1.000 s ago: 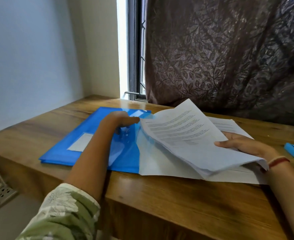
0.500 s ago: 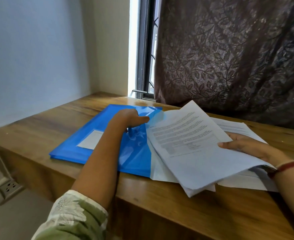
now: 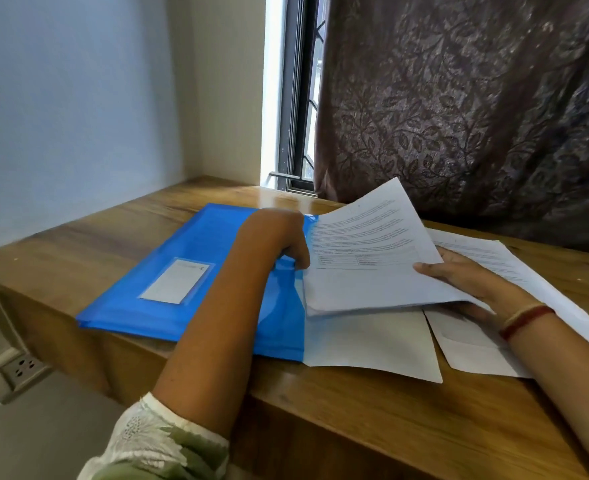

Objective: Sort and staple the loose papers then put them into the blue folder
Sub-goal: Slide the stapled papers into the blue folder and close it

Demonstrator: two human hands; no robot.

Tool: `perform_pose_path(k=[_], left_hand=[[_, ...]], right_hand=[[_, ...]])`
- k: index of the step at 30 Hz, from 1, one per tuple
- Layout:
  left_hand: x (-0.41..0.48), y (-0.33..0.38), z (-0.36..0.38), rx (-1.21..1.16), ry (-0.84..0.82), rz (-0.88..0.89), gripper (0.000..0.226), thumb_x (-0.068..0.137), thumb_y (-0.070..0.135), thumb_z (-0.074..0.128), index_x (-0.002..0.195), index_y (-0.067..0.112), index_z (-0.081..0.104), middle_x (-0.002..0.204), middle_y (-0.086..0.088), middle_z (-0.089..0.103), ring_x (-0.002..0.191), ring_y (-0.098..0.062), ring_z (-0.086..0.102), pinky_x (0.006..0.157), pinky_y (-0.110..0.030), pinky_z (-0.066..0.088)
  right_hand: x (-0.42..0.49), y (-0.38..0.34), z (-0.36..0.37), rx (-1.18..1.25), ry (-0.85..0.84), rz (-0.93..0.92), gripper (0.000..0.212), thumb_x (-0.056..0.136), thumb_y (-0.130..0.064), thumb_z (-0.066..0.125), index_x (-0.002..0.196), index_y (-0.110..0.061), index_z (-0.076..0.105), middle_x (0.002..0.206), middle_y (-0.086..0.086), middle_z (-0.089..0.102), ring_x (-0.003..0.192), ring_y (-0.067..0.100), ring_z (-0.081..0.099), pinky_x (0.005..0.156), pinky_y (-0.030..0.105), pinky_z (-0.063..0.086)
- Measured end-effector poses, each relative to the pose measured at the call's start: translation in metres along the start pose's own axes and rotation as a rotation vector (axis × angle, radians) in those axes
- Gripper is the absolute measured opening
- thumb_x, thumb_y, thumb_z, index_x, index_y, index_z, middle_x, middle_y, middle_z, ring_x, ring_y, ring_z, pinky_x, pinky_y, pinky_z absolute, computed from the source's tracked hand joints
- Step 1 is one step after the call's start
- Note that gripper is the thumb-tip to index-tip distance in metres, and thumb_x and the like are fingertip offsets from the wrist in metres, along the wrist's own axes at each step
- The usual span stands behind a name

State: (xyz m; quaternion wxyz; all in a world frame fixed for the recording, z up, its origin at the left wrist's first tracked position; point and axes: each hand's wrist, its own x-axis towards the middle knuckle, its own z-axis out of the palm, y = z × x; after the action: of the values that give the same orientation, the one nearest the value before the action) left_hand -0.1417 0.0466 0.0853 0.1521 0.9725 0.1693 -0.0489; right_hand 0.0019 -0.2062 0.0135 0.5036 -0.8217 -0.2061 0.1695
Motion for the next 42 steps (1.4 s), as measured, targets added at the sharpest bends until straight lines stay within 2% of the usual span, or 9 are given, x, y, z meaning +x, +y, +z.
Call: perform_pose_path(k=[3,6,10,16,20,27,33,38,42], left_hand=[[0.0,0.0,0.0,-0.026,0.093,0.045,0.021,0.08,0.005,0.071,0.098,-0.001,0.064,0.093,-0.017,0.069,0.063,-0.023,0.069,0.068,-0.032,0.058],[0.0,-0.002,-0.002,-0.026,0.167,0.071,0.032,0.081,0.006,0.072,0.111,0.003,0.064,0.105,-0.015,0.067,0.059,-0.019,0.067,0.068,-0.031,0.06],[-0.004,0.002,-0.002,-0.041,0.2,0.13,0.029,0.08,0.007,0.072,0.108,0.006,0.065,0.103,-0.01,0.064,0.062,-0.019,0.069,0.057,-0.023,0.056],[-0.005,0.013,0.005,0.053,0.253,0.227,0.02,0.081,0.009,0.068,0.1,0.01,0.067,0.099,-0.008,0.066,0.069,-0.019,0.063,0.046,-0.017,0.039],[-0.005,0.017,0.023,0.164,0.203,0.287,0.018,0.085,0.014,0.059,0.094,0.009,0.073,0.098,-0.007,0.07,0.089,-0.024,0.065,0.066,-0.027,0.048],[-0.023,0.001,0.038,0.235,0.075,0.442,0.018,0.083,0.02,0.06,0.073,0.007,0.067,0.07,-0.001,0.061,0.071,-0.018,0.056,0.061,-0.028,0.041],[-0.025,-0.02,0.043,0.163,0.272,0.72,0.037,0.072,0.044,0.035,0.053,0.013,0.045,0.057,-0.009,0.051,0.051,-0.024,0.047,0.055,-0.04,0.042],[-0.025,-0.019,0.053,0.076,0.418,0.7,0.042,0.073,0.039,0.032,0.055,0.004,0.048,0.056,-0.011,0.05,0.051,-0.024,0.046,0.05,-0.04,0.038],[-0.023,-0.013,0.057,0.083,0.468,0.691,0.044,0.074,0.038,0.031,0.055,0.004,0.05,0.056,-0.01,0.051,0.048,-0.024,0.046,0.046,-0.029,0.027]], right_hand=[[-0.007,-0.002,-0.007,-0.032,-0.066,0.01,0.039,0.083,-0.039,0.07,0.118,-0.044,0.055,0.125,-0.006,0.063,0.112,0.024,0.061,0.099,0.048,0.048],[-0.019,-0.009,-0.011,-0.191,-0.07,-0.001,0.045,0.087,-0.035,0.068,0.125,-0.046,0.046,0.115,-0.018,0.059,0.1,0.012,0.059,0.083,0.029,0.044],[-0.019,-0.011,-0.009,-0.181,-0.052,-0.027,0.044,0.089,-0.029,0.066,0.128,-0.04,0.049,0.121,-0.011,0.06,0.099,0.014,0.06,0.073,0.026,0.043],[0.002,-0.003,-0.003,-0.016,-0.007,0.039,0.023,0.087,-0.029,0.068,0.109,-0.035,0.064,0.117,-0.002,0.068,0.105,0.029,0.065,0.097,0.05,0.05],[0.002,0.002,-0.002,-0.031,0.04,0.03,0.027,0.09,-0.028,0.065,0.117,-0.033,0.059,0.121,-0.001,0.065,0.109,0.028,0.062,0.098,0.05,0.048],[-0.003,0.003,0.007,0.151,0.07,0.075,0.017,0.093,-0.022,0.061,0.106,-0.032,0.061,0.117,0.002,0.067,0.105,0.029,0.064,0.094,0.047,0.053],[-0.008,-0.004,0.015,0.246,0.076,0.109,0.013,0.095,-0.016,0.059,0.094,-0.029,0.062,0.114,0.002,0.066,0.107,0.026,0.062,0.091,0.041,0.054],[-0.014,-0.009,0.024,0.211,0.09,0.077,0.015,0.095,-0.019,0.059,0.105,-0.03,0.06,0.117,0.002,0.065,0.108,0.028,0.061,0.092,0.044,0.053],[-0.023,-0.021,0.033,0.222,0.102,0.025,0.022,0.097,-0.012,0.054,0.116,-0.023,0.055,0.104,-0.001,0.065,0.094,0.02,0.062,0.072,0.03,0.052]])
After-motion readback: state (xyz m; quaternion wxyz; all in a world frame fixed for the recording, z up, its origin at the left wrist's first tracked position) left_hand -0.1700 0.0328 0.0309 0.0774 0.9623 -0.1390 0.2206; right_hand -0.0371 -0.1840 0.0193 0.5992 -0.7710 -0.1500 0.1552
